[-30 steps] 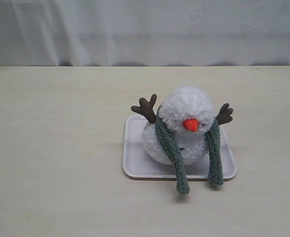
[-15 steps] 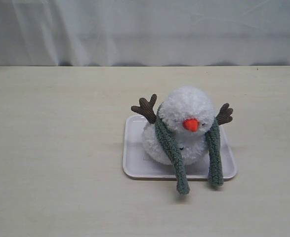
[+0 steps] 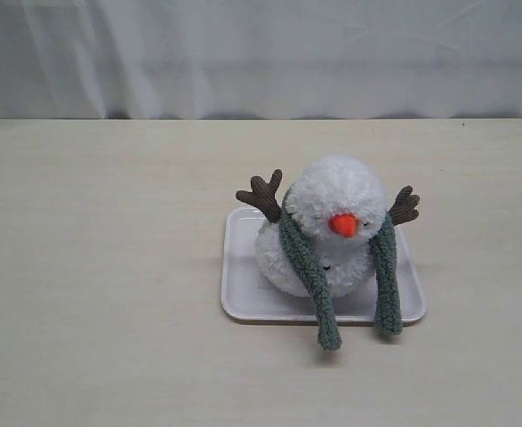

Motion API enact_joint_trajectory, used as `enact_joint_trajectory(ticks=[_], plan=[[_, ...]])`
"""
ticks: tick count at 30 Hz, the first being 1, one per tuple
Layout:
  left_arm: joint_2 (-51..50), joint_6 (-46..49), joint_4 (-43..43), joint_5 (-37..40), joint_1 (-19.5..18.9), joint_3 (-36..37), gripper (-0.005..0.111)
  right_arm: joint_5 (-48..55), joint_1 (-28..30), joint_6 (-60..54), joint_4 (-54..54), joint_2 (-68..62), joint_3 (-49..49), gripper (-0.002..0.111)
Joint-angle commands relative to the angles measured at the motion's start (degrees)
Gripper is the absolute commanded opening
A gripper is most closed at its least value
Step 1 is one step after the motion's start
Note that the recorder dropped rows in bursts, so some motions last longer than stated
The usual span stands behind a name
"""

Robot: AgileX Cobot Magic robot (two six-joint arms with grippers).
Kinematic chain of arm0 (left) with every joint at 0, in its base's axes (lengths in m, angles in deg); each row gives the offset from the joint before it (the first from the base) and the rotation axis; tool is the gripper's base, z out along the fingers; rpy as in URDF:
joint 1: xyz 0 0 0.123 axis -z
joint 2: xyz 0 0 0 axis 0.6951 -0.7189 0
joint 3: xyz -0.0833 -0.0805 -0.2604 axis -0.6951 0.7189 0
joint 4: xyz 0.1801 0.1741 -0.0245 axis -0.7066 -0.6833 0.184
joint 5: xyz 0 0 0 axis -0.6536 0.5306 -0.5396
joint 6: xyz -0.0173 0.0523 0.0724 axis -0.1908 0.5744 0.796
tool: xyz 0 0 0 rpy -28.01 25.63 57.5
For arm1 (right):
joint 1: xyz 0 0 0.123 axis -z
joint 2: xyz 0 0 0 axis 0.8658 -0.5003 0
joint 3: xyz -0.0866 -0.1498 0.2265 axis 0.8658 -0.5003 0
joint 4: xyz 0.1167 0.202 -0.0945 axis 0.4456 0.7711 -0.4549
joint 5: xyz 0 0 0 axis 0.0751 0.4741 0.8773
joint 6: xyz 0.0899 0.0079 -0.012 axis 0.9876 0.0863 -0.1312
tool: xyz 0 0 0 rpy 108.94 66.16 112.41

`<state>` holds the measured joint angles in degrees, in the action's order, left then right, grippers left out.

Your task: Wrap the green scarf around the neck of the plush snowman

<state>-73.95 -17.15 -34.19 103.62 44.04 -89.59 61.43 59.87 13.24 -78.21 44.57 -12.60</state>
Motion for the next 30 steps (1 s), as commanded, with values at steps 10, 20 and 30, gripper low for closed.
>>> enact_joint_trajectory(ticks=[10,20,30], plan=[[0.2,-0.1,0.1,-0.7,0.0,0.2,0.0,5.4,0.4,0.2,0.3,0.3,-0.2,0.004],[0.2,-0.1,0.1,-0.5,0.0,0.2,0.0,8.8,0.4,0.2,0.3,0.3,-0.2,0.004],[0.2,-0.1,0.1,-0.4,0.0,0.2,0.0,13.7,0.4,0.2,0.3,0.3,-0.2,0.004]])
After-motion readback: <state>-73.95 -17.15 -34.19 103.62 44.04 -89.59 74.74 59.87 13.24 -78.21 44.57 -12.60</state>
